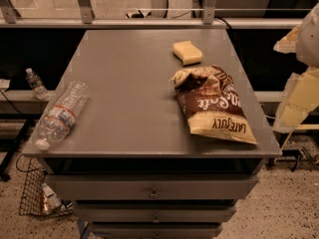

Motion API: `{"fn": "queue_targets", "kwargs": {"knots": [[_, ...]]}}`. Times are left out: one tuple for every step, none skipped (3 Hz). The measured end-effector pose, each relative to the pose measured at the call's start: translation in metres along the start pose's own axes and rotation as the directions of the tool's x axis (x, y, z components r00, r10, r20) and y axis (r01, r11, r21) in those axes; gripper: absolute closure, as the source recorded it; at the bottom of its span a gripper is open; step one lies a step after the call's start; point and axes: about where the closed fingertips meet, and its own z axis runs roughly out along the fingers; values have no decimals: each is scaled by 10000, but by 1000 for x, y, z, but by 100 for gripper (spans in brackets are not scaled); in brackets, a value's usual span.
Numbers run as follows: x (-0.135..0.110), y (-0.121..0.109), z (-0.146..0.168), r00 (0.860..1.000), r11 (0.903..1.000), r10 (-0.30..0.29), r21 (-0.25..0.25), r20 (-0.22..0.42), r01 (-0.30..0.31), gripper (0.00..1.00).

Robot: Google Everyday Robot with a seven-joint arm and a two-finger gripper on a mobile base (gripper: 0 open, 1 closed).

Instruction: Move brown chip bag near water bottle

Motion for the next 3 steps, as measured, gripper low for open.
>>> {"fn": "queue_targets", "kwargs": {"knots": [[-1, 0, -1, 10000, 10000, 18, 30, 15, -18, 0], [-23, 0, 8, 9995, 9998, 169, -145, 265, -165, 0], [-90, 4, 51, 9977, 9991, 253, -367, 632, -231, 0]]}}
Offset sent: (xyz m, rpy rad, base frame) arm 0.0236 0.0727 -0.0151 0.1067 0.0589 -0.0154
